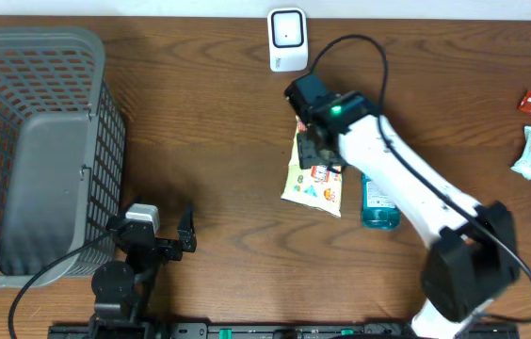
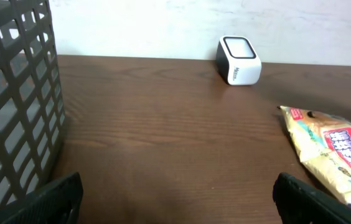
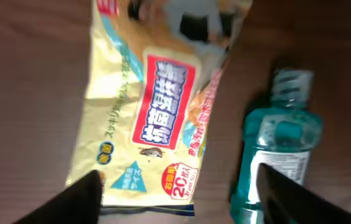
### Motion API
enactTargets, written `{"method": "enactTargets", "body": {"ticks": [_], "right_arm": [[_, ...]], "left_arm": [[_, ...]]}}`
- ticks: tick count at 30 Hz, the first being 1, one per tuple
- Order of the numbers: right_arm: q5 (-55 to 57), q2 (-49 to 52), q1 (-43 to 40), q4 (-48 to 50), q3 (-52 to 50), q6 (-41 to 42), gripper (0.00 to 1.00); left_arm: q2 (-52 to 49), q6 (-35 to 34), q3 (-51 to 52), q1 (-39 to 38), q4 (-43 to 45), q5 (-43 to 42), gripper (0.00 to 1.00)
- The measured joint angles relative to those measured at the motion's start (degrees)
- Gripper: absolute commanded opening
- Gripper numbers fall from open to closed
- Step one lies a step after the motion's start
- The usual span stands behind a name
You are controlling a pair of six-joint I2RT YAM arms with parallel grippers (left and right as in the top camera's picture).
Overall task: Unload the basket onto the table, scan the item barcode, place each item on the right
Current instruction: 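Close the right gripper on the yellow bag's edge and lift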
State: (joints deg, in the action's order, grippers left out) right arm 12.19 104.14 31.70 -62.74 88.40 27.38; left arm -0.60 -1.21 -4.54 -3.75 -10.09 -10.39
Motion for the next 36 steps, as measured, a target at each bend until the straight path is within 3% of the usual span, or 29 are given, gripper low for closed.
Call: {"method": "enactTargets", "body": {"ticks": [4, 6, 16, 25, 28, 29, 30, 31, 34, 36], "right_arm": [[-2.36, -3.63, 0.02, 2.03, 0.0, -0.9, 0.77], [-3.69, -4.02, 0.07, 3.43, 0.0, -0.92, 0.65], [0.11, 8.26, 4.61, 14.36, -1.81, 3.52, 0.93], [7.65, 17.51, 5.53, 11.23, -2.12, 10.56, 0.99], [5.95, 18.27, 5.55, 11.06, -1.2, 10.43, 0.82], [5.05, 18.67, 5.49, 11.21, -0.74, 10.03, 0.66], [4.02, 19.19, 5.42, 11.34, -0.2, 9.22, 0.37], [3.34, 19.63, 5.42, 11.32, 0.24, 8.92, 0.18], [3.63, 20.5, 5.42, 9.33, 1.22, 7.45, 0.01], [3.82, 20.59, 5.38, 7.82, 1.49, 6.62, 0.01]], "left_arm": [[0.0, 0.0, 0.0, 0.0, 0.0, 0.0, 0.98], [0.0, 0.0, 0.0, 0.0, 0.0, 0.0, 0.98], [0.0, 0.0, 0.0, 0.0, 0.0, 0.0, 0.98], [0.0, 0.0, 0.0, 0.0, 0.0, -0.02, 0.98], [0.0, 0.0, 0.0, 0.0, 0.0, -0.02, 0.98], [0.0, 0.0, 0.0, 0.0, 0.0, -0.02, 0.98], [0.0, 0.0, 0.0, 0.0, 0.0, -0.02, 0.98], [0.0, 0.02, 0.0, 0.0, 0.0, -0.02, 0.98], [0.0, 0.02, 0.0, 0.0, 0.0, 0.0, 0.98], [0.0, 0.02, 0.0, 0.0, 0.0, -0.02, 0.98]]}}
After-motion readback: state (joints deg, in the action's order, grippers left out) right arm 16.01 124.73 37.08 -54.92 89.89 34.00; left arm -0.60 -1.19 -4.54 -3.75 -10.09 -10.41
